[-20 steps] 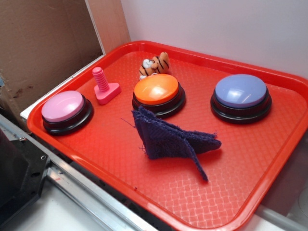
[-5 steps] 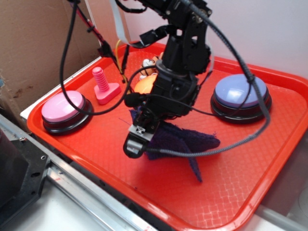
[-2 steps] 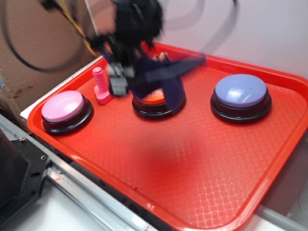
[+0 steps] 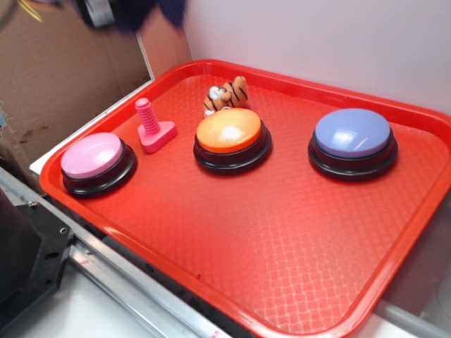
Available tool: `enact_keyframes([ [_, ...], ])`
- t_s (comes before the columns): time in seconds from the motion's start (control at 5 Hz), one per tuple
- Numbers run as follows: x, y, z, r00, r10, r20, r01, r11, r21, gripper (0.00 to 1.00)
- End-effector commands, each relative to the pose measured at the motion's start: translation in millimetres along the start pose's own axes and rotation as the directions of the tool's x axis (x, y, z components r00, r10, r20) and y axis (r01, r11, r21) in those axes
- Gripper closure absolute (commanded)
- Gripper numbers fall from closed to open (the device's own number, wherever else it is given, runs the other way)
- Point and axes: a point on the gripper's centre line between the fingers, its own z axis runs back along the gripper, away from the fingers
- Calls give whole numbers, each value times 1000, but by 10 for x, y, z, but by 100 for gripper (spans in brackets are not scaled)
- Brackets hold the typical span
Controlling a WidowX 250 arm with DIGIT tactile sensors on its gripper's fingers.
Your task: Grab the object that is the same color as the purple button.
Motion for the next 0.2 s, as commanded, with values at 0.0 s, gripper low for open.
enact_keyframes([
  [0.0, -221, -416, 902, 981, 148, 127, -164, 979, 122, 100],
])
